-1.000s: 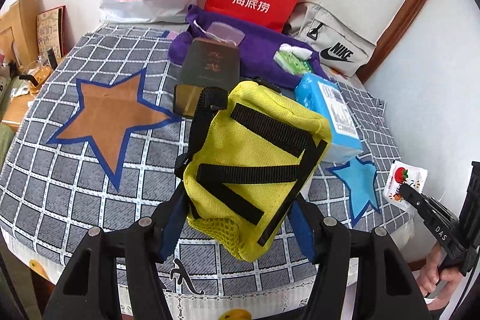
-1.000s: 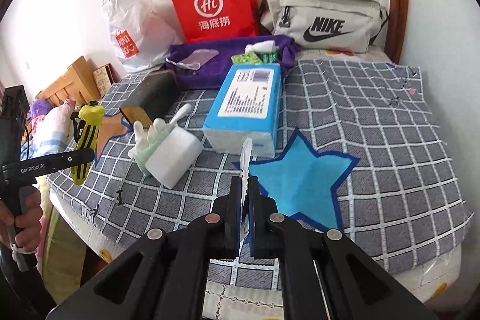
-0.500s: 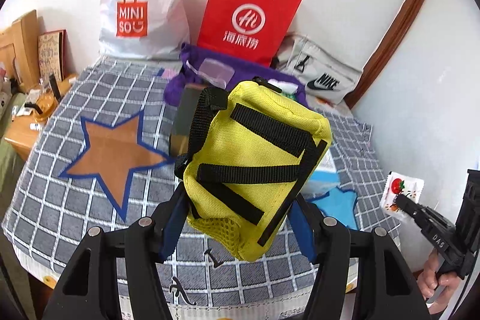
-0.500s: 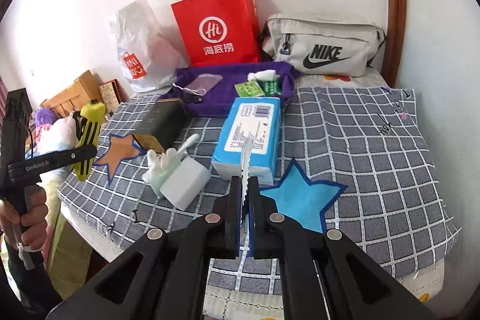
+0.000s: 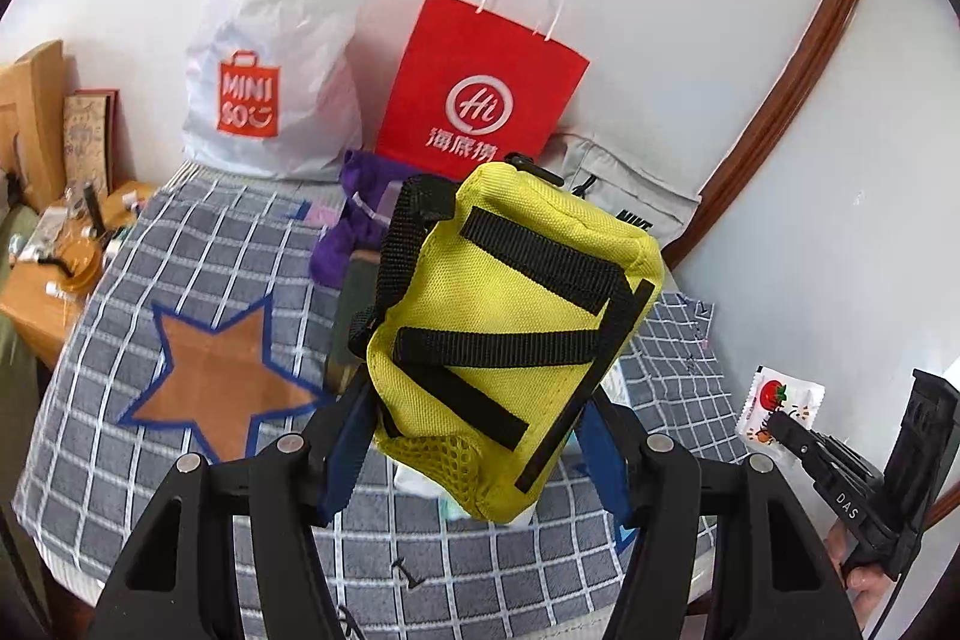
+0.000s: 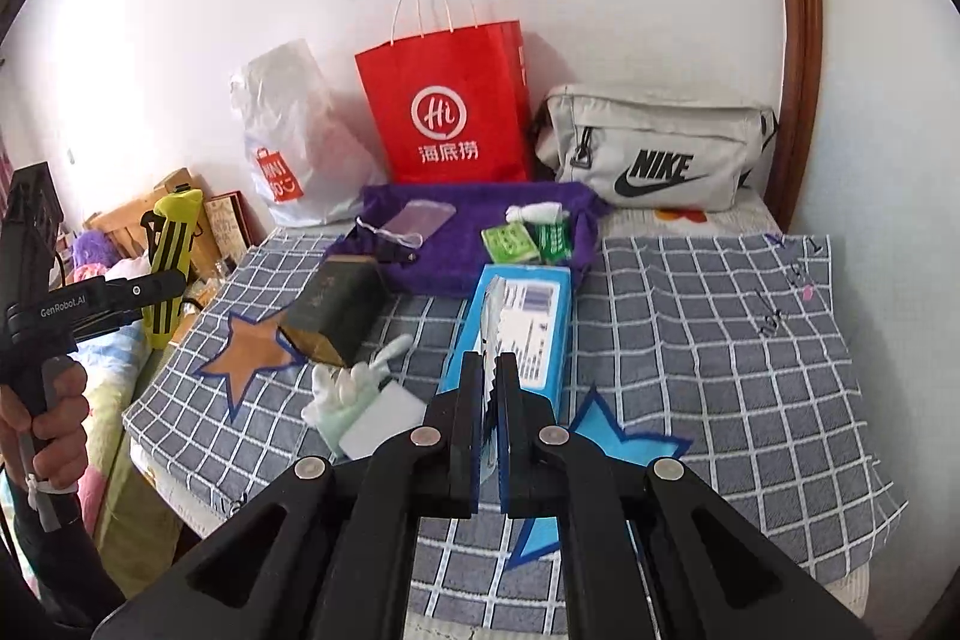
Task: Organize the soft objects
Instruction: 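Carry the yellow pouch in the left tool while the right tool carries the packet to the towel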
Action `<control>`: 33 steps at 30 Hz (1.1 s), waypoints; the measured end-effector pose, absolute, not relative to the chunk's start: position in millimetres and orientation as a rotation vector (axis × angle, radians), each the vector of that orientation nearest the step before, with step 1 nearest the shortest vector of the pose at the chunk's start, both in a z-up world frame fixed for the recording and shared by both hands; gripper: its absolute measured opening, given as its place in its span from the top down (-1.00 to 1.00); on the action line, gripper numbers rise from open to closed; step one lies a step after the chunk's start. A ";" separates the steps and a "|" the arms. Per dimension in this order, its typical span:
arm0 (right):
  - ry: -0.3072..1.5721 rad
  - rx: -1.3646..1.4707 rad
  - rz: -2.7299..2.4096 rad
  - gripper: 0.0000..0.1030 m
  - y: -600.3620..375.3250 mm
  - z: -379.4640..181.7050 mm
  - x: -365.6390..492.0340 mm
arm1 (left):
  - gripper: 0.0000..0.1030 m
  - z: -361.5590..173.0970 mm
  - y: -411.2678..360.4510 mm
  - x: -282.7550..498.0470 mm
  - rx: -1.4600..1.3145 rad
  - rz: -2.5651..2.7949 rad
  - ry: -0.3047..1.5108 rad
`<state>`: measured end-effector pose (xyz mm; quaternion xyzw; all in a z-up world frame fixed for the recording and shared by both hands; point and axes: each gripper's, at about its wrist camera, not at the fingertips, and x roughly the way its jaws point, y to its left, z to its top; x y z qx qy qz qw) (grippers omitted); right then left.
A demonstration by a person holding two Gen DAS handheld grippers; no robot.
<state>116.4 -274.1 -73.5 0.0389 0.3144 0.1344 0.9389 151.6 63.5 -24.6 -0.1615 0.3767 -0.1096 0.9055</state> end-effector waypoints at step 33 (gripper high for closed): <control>0.519 0.084 0.336 0.90 -248.6 -20.5 255.6 | -0.19 -19.4 77.0 279.5 -0.310 -0.158 0.801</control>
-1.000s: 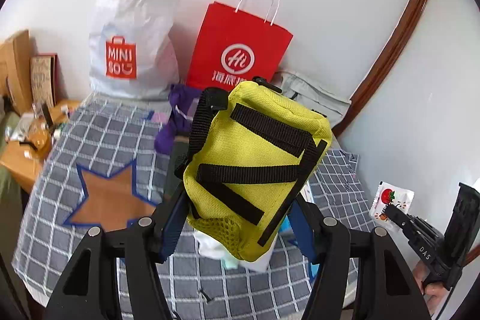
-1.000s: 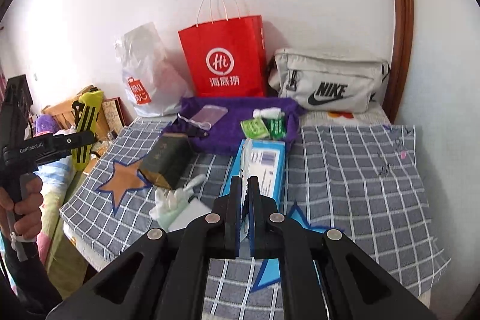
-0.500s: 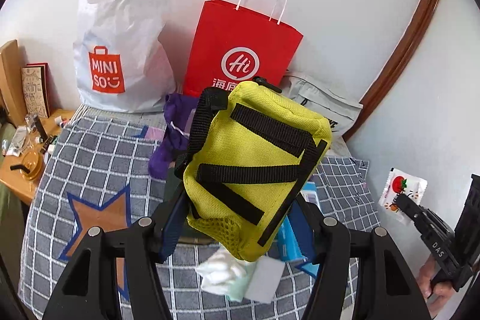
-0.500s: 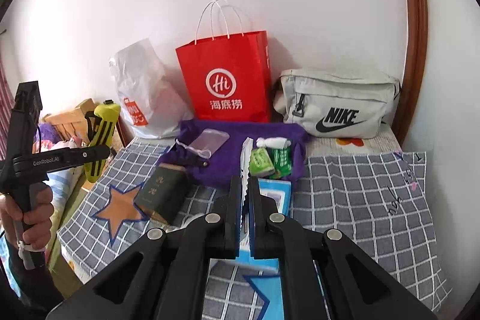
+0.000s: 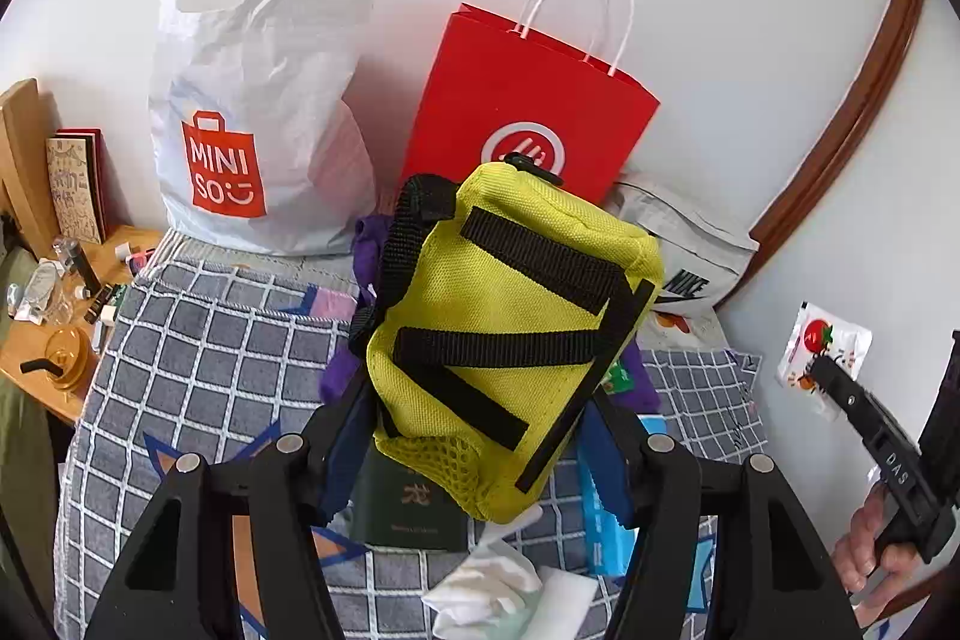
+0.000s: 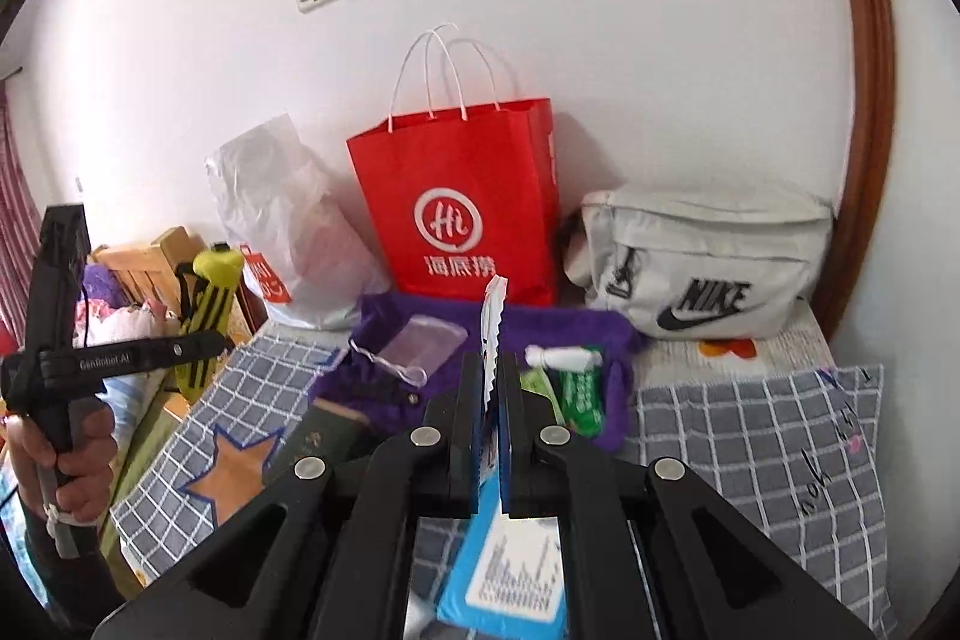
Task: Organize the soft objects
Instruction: 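Carry the yellow pouch in the left tool while the right tool carries the packet to the towel, then release the yellow pouch from the left tool while the right tool releases the packet onto the towel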
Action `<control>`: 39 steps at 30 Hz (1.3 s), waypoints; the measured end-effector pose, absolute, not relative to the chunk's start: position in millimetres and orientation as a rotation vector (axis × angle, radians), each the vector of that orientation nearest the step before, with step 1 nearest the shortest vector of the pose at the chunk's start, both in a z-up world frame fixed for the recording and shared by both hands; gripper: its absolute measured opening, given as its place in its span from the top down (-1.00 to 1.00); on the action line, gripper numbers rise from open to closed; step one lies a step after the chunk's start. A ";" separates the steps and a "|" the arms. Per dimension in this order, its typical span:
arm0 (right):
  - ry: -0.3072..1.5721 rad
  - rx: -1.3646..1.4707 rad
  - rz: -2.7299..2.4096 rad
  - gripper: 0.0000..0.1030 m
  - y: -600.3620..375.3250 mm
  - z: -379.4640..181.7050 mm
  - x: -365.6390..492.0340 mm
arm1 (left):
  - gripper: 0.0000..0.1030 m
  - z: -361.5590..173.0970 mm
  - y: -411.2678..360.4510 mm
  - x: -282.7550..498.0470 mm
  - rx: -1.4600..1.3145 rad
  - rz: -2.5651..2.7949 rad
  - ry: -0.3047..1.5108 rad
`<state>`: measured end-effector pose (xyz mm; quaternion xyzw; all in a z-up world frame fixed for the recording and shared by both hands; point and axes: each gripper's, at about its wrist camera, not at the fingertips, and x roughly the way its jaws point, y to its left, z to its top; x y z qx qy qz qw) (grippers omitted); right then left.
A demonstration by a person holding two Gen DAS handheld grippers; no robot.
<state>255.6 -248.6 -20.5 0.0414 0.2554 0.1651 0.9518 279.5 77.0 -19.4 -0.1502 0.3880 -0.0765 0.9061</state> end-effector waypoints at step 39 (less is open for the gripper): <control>0.902 0.157 0.526 0.86 -197.9 -140.1 440.2 | -0.20 -107.4 59.4 428.1 -0.314 -0.144 0.991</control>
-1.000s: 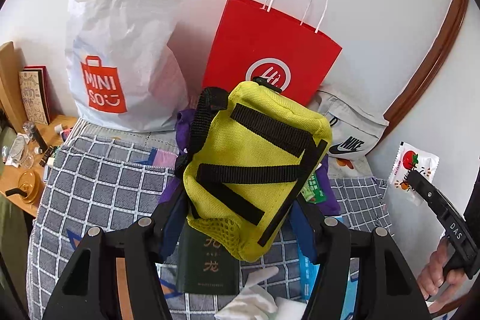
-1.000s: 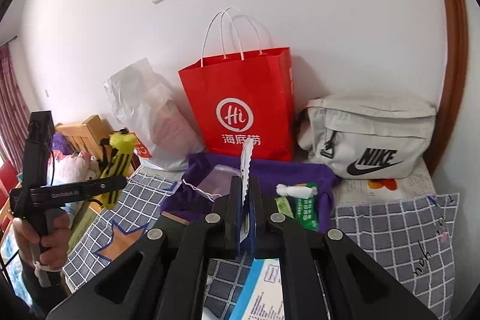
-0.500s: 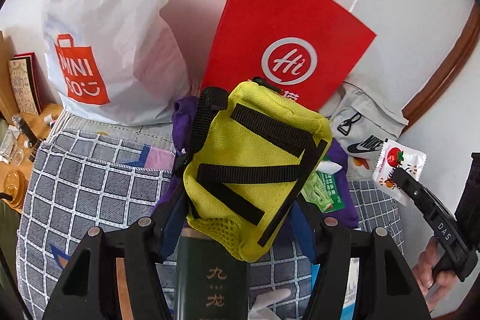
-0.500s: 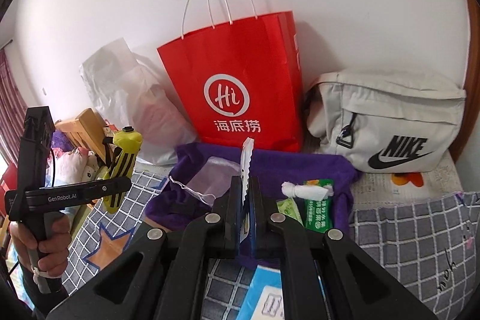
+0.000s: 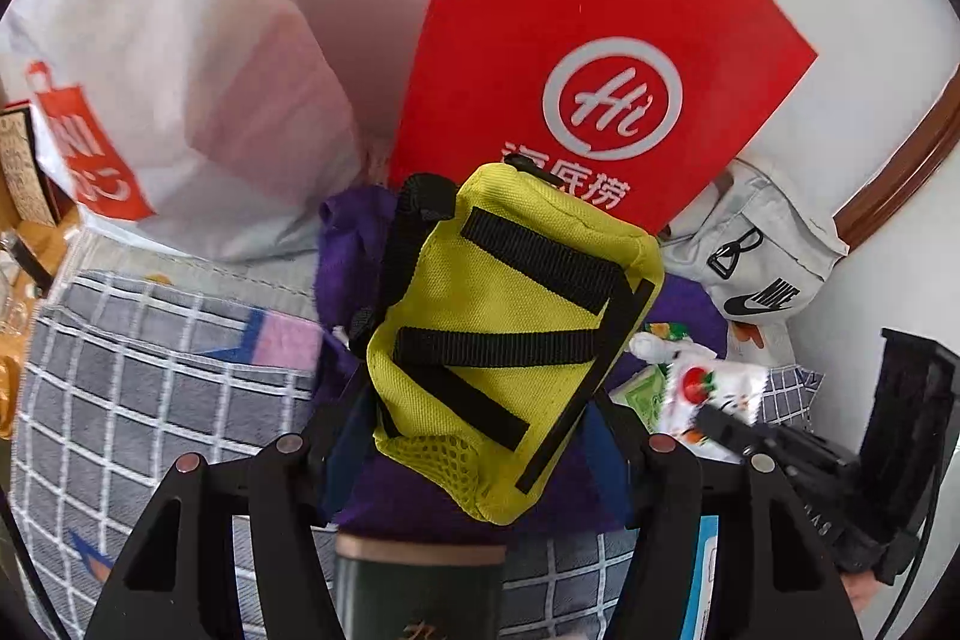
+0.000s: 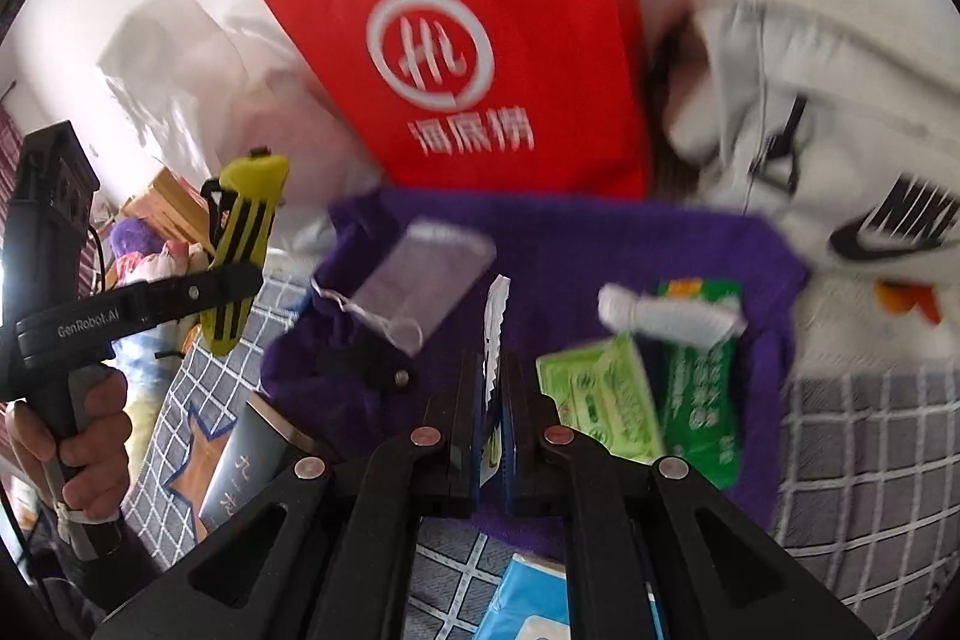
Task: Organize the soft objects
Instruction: 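Release the yellow pouch from the left tool while the right tool releases the packet onto the towel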
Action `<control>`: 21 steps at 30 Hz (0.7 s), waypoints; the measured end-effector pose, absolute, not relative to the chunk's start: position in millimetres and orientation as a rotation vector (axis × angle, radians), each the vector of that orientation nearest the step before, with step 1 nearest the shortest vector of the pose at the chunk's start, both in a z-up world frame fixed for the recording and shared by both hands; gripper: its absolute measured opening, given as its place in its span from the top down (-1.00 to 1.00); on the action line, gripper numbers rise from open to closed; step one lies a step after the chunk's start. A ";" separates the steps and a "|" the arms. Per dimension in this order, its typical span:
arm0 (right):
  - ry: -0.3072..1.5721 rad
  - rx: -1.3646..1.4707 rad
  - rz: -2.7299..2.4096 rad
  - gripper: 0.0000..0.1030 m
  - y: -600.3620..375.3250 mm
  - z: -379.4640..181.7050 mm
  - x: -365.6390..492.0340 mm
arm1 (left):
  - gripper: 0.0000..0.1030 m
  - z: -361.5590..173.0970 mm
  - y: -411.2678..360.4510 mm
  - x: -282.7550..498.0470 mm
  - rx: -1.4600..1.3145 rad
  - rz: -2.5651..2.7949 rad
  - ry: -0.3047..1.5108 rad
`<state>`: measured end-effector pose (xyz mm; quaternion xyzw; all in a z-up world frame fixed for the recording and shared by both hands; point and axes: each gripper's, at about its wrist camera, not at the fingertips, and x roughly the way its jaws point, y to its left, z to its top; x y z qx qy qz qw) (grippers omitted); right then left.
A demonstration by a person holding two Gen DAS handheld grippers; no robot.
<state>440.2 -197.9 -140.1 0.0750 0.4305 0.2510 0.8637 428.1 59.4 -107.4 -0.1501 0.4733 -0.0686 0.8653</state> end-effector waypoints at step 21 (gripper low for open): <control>1.110 0.029 0.608 0.39 -171.6 -190.8 449.5 | -0.16 -160.9 34.5 454.9 -0.343 -0.171 1.119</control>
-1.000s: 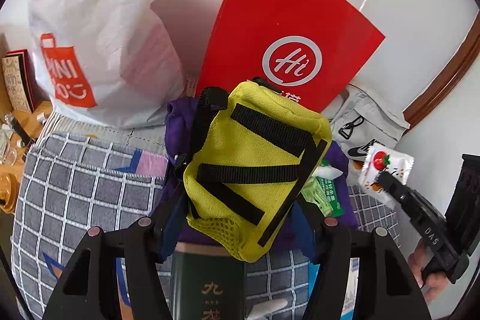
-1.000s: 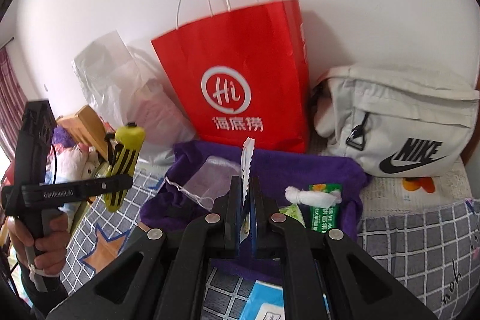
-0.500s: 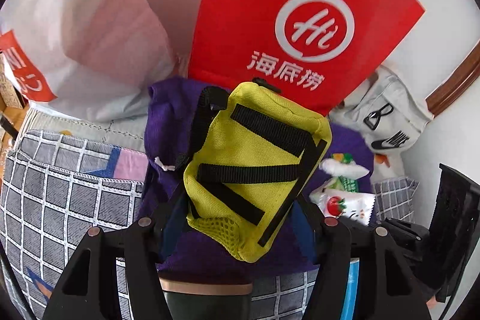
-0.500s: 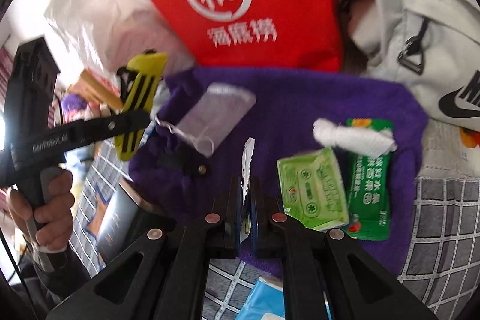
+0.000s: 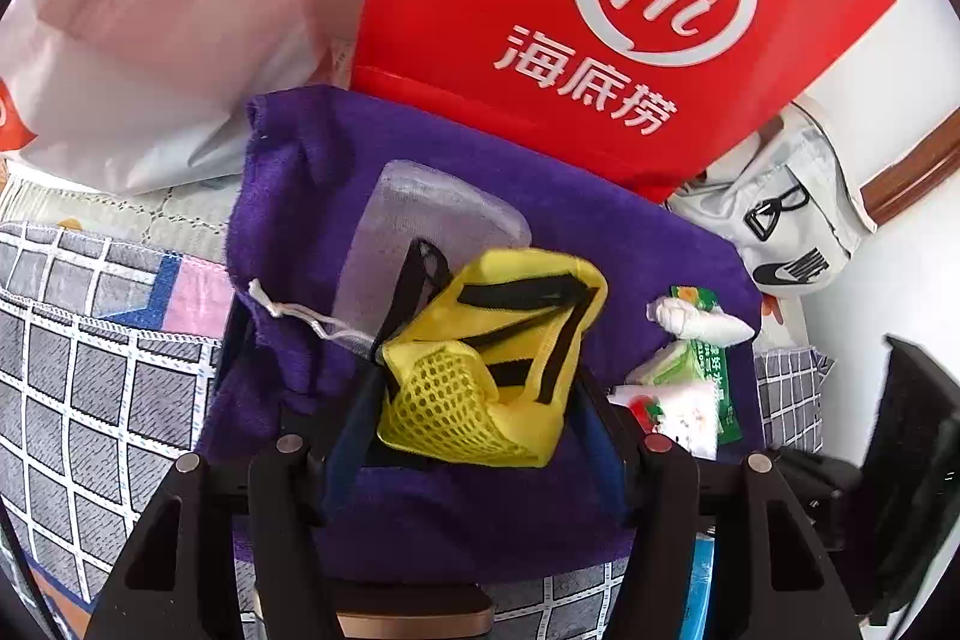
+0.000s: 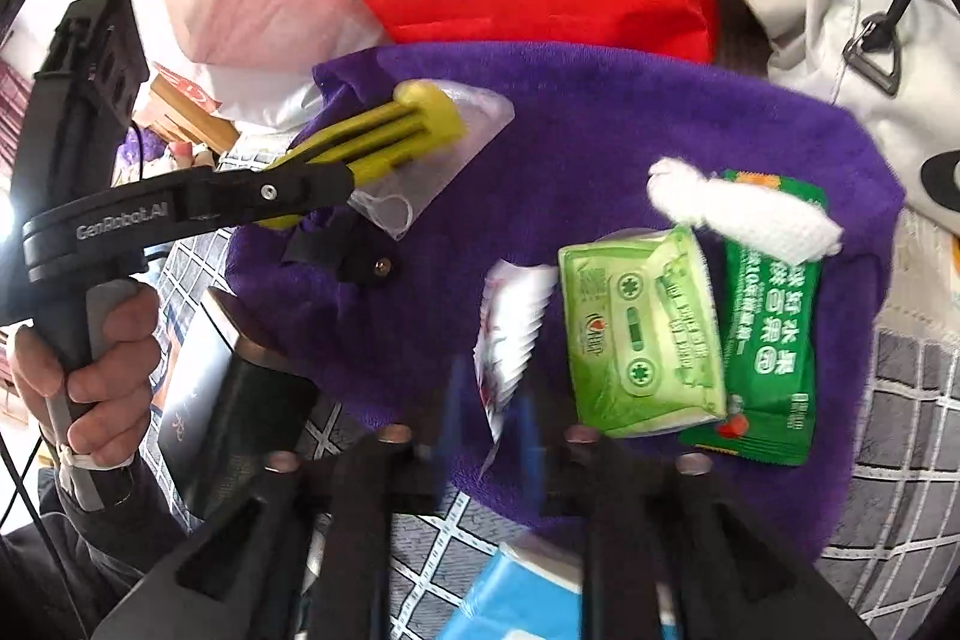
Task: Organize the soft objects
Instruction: 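Release the yellow pouch from the left tool while the right tool releases the packet onto the towel, then lift both open tools away from the purple towel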
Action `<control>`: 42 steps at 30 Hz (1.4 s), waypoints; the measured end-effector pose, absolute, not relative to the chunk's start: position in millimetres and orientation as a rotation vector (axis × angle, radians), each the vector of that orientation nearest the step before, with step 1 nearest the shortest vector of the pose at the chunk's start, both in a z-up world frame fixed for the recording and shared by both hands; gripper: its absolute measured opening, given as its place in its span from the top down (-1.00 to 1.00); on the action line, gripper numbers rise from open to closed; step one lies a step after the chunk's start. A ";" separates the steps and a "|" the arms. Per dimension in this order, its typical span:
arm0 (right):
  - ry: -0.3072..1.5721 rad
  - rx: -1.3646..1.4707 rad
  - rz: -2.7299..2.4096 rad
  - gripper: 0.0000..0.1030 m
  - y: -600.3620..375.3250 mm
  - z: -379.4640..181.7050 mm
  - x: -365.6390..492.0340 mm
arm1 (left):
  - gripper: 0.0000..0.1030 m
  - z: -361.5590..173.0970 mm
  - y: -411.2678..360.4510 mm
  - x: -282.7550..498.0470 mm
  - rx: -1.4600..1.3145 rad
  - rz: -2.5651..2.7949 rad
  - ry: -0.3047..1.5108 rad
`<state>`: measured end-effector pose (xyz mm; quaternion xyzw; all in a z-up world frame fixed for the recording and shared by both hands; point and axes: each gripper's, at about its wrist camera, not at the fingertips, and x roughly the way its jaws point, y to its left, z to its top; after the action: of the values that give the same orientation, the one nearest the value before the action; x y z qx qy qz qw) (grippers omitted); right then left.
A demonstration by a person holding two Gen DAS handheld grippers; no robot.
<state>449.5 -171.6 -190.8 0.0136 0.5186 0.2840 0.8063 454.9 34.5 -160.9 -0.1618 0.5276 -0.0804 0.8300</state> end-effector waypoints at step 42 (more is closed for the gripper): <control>0.710 0.145 0.415 -0.33 -220.9 -103.2 303.3 | -0.35 -92.4 47.9 330.5 -0.251 -0.175 1.002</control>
<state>303.3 -220.9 -103.2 0.0703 0.3449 0.2014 0.9141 330.5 47.9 -92.4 -0.1199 0.4785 -0.0835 0.8658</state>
